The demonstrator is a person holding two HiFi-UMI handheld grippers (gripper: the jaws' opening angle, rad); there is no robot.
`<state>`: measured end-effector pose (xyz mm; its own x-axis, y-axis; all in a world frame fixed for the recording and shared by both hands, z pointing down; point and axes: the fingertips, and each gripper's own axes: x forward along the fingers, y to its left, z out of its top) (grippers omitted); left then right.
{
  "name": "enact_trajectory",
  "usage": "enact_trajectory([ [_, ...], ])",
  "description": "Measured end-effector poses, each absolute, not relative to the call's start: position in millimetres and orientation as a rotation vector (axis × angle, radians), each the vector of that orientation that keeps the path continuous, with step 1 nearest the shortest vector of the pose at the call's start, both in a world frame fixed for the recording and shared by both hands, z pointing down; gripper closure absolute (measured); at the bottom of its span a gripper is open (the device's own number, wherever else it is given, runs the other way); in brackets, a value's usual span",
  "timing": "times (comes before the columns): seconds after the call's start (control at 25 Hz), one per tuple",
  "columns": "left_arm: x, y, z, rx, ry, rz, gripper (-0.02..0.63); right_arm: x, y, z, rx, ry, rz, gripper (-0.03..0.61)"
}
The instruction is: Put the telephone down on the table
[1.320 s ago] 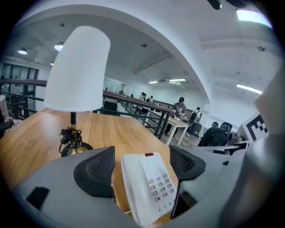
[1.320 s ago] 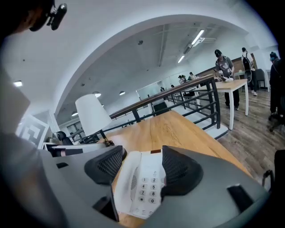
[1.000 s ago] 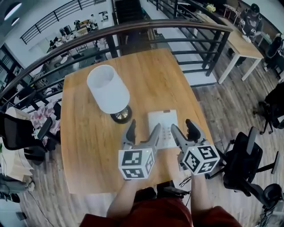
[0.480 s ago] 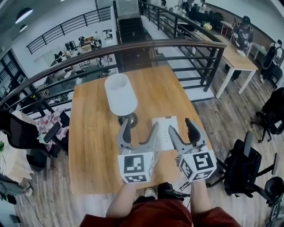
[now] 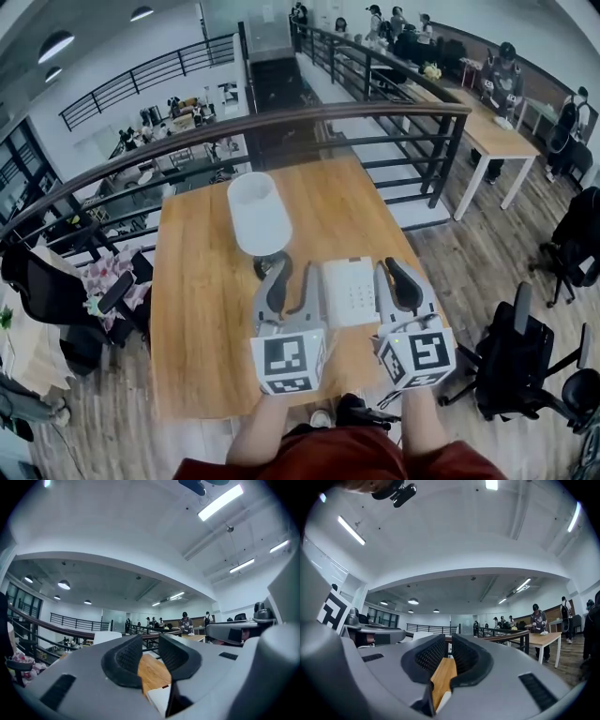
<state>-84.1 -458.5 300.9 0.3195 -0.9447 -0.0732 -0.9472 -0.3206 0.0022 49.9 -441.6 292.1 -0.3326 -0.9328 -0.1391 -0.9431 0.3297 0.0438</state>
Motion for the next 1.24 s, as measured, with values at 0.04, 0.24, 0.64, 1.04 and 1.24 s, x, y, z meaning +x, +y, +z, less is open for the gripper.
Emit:
enact_trajectory([
  [0.04,-83.3,-457.4,299.4,-2.521,1.801,0.1,0.519,50.6,-440.9,291.4,-1.758,2.483,0.17,0.519],
  [0.24,-77.8,-451.5,295.4,-2.537,1.762,0.102,0.581,52.4,-437.3,286.6,-1.776,2.455,0.182,0.538],
  [0.64,-72.0,-449.5,293.9,-2.544,1.735,0.096,0.583,53.4,-436.6,286.5,-1.797,2.466,0.189,0.541],
  [1.04,-79.8,-453.0,291.5,-2.533,1.747,0.111,0.583,47.4,-443.6,287.0,-1.81,2.492,0.205,0.541],
  [1.24,-78.8,-457.9,292.5,-2.524,1.744,0.104,0.583,48.5,-448.4,289.8,-1.817,2.506,0.196,0.54],
])
